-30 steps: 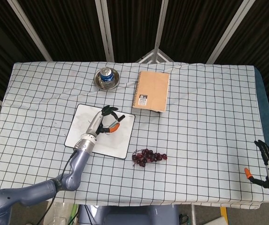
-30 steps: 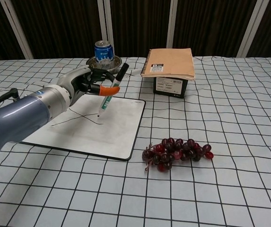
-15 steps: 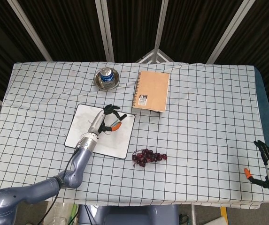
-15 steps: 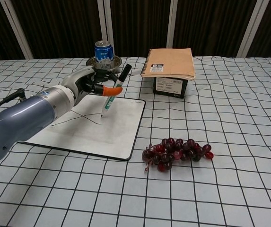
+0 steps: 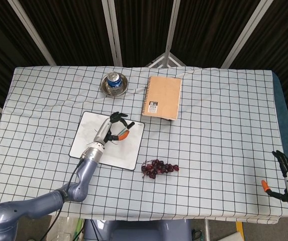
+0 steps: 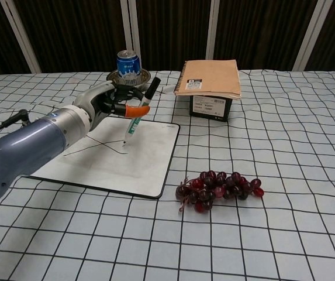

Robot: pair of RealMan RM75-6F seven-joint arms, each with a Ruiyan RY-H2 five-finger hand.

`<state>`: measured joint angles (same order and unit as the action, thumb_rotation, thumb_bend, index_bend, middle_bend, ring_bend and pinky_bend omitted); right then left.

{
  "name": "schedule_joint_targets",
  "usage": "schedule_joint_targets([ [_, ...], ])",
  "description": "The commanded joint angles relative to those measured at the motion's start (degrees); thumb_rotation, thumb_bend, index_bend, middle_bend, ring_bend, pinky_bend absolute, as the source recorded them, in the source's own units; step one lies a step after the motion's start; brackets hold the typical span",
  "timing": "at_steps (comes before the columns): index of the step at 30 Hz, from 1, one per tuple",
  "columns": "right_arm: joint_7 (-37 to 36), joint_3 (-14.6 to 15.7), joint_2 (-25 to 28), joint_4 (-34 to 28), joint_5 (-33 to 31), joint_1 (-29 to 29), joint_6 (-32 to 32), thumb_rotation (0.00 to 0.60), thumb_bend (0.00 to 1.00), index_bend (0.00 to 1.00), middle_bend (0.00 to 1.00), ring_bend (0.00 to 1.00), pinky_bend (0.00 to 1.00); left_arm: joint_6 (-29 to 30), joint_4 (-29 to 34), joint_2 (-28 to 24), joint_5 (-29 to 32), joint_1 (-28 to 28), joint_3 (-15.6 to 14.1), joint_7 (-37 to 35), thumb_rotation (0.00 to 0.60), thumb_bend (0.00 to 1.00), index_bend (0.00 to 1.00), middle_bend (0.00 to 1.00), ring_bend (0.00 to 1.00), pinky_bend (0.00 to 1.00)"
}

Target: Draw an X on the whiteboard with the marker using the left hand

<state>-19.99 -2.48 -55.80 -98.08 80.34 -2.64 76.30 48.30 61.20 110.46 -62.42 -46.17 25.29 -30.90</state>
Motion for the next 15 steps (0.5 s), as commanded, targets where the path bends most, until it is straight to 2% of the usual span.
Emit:
schedule_joint_targets([
  [1,0.1,0.0,0.0,0.0,0.1,0.0,0.1,0.600,0.35,0.00,0.00,0.00,0.00,2.4,3.6,-1.9,-1.0,0.0,2.4,-1.2,0.600,0.54,0.72,0.20,0.00,0.00],
  [5,0.3,0.0,0.0,-0.1,0.1,0.0,0.1,0.600,0.35,0.00,0.00,0.00,0.00,3.7,7.5,-5.0,-2.2,0.0,3.6,-0.1,0.600,0.53,0.72,0.20,0.00,0.00],
  [8,0.3,0.1,0.0,0.0,0.1,0.1,0.2,0.600,0.35,0.00,0.00,0.00,0.00,5.1,8.9,-7.8,-3.7,0.3,2.8,3.7,0.600,0.53,0.72,0.20,0.00,0.00],
  [12,0.3,0.1,0.0,-0.1,0.0,0.2,0.2,0.600,0.35,0.00,0.00,0.00,0.00,5.3,9.5,-11.2,-5.1,1.3,0.1,9.2,0.600,0.53,0.72,0.20,0.00,0.00],
  [15,0.4,0.1,0.0,-0.1,0.1,0.2,0.2,0.600,0.35,0.00,0.00,0.00,0.00,5.8,8.9,-14.1,-7.3,2.3,-3.1,14.5,0.600,0.52,0.72,0.20,0.00,0.00],
])
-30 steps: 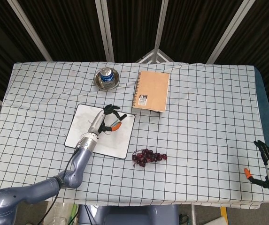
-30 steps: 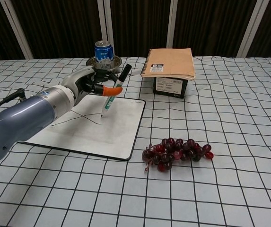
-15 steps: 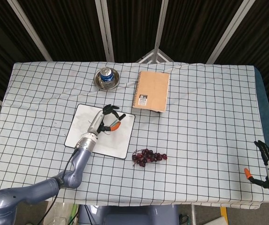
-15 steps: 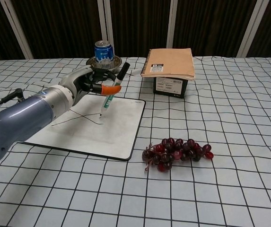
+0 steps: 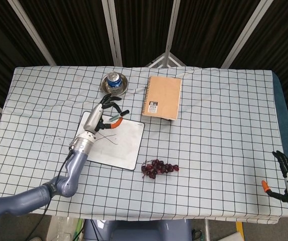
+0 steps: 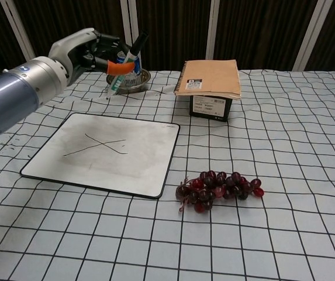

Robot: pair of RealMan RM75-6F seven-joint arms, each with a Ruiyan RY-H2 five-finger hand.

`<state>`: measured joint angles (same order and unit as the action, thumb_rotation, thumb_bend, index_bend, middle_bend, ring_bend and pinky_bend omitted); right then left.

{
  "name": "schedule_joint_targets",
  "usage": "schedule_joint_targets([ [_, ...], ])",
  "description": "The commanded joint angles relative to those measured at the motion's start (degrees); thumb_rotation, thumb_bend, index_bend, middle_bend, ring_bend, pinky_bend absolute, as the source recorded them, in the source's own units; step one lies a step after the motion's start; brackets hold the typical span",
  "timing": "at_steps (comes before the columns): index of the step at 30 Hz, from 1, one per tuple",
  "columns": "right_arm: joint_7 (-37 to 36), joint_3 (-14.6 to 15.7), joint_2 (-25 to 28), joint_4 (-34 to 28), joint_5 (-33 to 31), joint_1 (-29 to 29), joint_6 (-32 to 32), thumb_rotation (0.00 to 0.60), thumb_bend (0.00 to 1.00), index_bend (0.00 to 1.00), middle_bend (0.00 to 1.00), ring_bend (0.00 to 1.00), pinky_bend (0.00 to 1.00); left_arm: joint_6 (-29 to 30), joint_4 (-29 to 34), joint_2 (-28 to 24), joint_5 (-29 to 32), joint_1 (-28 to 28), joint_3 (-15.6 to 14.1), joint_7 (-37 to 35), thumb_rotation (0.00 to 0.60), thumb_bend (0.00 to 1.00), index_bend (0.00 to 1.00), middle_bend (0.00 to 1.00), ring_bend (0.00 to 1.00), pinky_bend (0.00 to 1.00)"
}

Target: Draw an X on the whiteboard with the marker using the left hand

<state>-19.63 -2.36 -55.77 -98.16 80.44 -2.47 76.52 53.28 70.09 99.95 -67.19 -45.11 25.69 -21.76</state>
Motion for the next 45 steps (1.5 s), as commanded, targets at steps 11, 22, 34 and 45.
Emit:
schedule_joint_targets([
  [11,0.4,0.1,0.0,-0.4,0.3,0.0,0.1,0.600,0.35,0.00,0.00,0.00,0.00,0.5,-5.7,-10.2,-6.0,5.3,-14.4,22.9,0.600,0.50,0.72,0.20,0.00,0.00],
  [22,0.5,0.2,0.0,-0.5,0.6,0.0,0.2,0.600,0.35,0.00,0.00,0.00,0.00,0.9,-9.2,-9.1,-1.0,7.7,-16.8,36.4,0.600,0.35,0.60,0.07,0.00,0.00],
  [34,0.2,0.2,0.1,-0.4,0.8,0.1,0.4,0.600,0.35,0.00,0.00,0.00,0.00,0.8,-4.8,-10.3,3.9,9.3,-16.0,39.6,0.600,0.20,0.22,0.00,0.00,0.00],
  [45,1.2,0.7,0.1,0.2,1.8,0.0,0.5,0.600,0.35,0.00,0.00,0.00,0.00,14.2,17.0,-21.8,1.6,19.4,-16.6,33.1,0.600,0.17,0.08,0.00,0.00,0.00],
])
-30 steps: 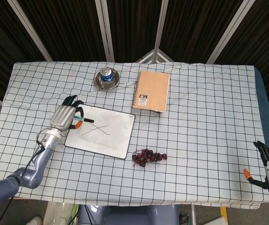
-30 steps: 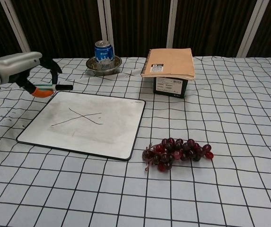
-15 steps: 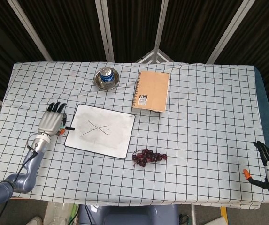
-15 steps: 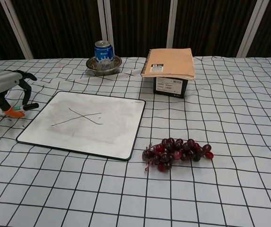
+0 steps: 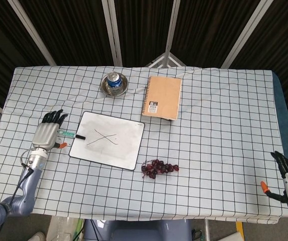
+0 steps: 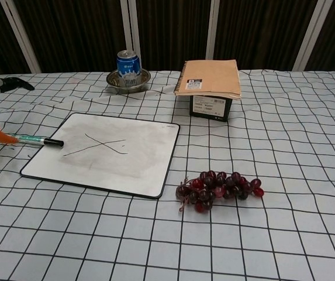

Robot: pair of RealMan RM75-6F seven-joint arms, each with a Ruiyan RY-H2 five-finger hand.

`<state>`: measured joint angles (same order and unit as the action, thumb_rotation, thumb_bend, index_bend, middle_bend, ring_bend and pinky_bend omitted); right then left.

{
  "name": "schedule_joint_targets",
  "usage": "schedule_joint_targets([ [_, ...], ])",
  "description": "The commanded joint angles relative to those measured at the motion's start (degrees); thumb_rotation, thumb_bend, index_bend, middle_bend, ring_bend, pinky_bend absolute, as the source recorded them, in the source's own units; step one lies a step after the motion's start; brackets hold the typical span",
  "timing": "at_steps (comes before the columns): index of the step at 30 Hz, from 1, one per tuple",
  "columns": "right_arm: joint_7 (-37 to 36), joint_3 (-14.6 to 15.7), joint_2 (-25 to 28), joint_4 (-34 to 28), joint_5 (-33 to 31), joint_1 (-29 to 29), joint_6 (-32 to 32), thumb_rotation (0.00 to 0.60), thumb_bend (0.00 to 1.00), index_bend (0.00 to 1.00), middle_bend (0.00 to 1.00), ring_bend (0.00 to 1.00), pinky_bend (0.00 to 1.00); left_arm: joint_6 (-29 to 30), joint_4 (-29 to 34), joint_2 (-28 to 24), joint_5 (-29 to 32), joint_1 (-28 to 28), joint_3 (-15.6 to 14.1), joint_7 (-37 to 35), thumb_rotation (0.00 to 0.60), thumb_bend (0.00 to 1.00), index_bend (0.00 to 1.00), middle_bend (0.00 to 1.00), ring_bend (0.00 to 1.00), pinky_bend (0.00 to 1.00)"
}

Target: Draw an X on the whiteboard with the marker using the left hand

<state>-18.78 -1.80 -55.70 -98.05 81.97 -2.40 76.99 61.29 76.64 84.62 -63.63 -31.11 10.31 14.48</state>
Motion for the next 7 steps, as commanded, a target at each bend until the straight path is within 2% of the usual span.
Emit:
schedule_joint_targets([
  [1,0.5,0.1,0.0,0.2,0.4,-0.1,0.0,0.600,0.35,0.00,0.00,0.00,0.00,7.6,12.9,-8.0,-2.4,6.8,-1.9,-3.5,0.600,0.17,0.08,0.00,0.00,0.00],
  [3,1.0,0.2,-0.1,0.3,0.7,-0.1,0.3,0.600,0.35,0.00,0.00,0.00,0.00,10.7,18.7,-11.9,-4.3,9.9,-3.9,-4.5,0.600,0.16,0.08,0.00,0.00,0.00],
  [7,2.4,0.3,-0.3,0.8,1.2,-0.1,0.7,0.600,0.35,0.00,0.00,0.00,0.00,14.4,24.7,-16.9,-7.4,14.4,-7.4,-6.4,0.600,0.15,0.06,0.00,0.00,0.00],
])
